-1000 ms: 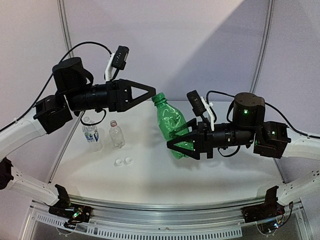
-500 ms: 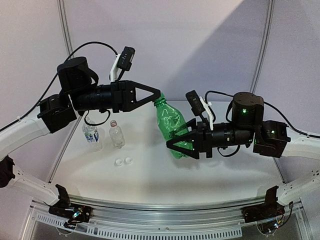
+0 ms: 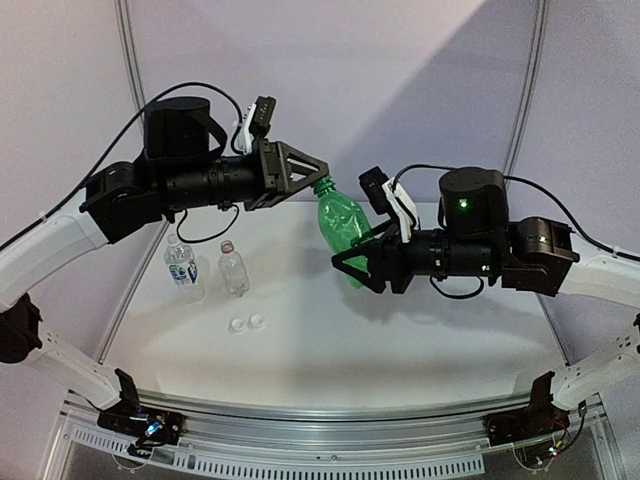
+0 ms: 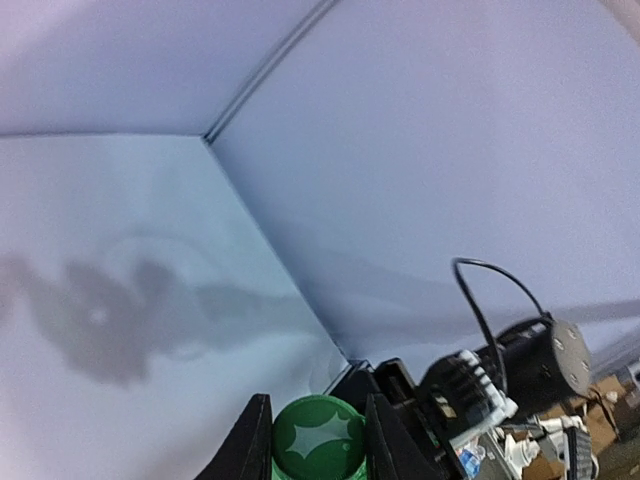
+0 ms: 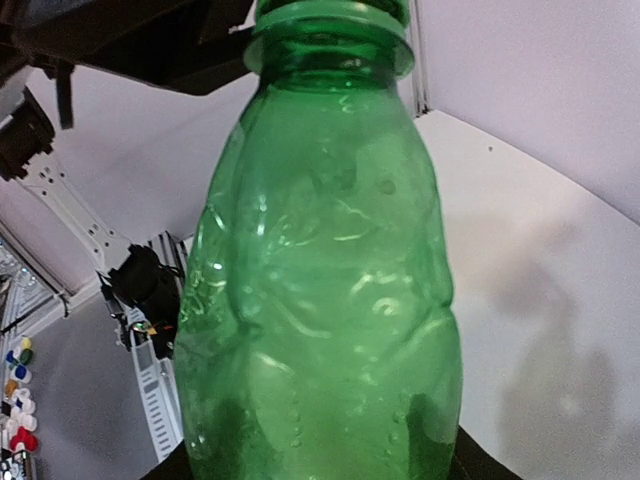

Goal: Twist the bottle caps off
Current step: Unscrew the bottle cap from the plastic bottle.

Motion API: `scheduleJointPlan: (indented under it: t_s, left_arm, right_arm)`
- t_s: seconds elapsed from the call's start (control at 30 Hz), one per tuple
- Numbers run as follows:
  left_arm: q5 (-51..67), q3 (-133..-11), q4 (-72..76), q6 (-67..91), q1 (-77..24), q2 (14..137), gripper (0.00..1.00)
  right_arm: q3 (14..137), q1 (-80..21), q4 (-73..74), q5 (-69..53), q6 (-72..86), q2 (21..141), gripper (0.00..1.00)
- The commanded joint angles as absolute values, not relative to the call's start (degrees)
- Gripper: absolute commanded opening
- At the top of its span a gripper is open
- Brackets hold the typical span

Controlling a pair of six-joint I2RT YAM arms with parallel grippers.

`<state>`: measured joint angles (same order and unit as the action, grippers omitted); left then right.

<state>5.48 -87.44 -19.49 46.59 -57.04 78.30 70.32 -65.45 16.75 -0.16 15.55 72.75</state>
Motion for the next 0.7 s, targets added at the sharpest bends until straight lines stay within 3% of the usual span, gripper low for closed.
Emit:
scheduleJointPlan:
  t_s: [0.0, 0.23, 0.33, 0.53, 0.67]
  left_arm:
    - [2.46, -89.09, -26.11, 52.73, -60.17, 80.88, 0.14]
    - [2.37, -88.94, -25.41, 51.85, -60.21, 80.99, 0.22]
    - [2.15, -89.03, -25.27, 50.94, -60.12, 80.67, 0.32]
    - [1.33, -88.54, -24.28, 47.64, -59.96, 78.73, 0.65]
    - [0.62, -88.06, -25.46, 46.03, -59.45, 76.77, 0.79]
  right_arm:
    - [71.11, -65.41, 19.94, 6.56, 12.82, 73.94, 0.00]
    - [69.18, -65.44, 18.40, 5.30, 13.75, 72.76, 0.00]
    - [68.43, -65.46, 17.89, 5.10, 13.89, 72.01, 0.00]
    - [67.45, -65.47, 17.56, 4.58, 13.77, 70.85, 0.00]
    - [67.04, -65.43, 17.02, 4.39, 14.14, 70.21, 0.00]
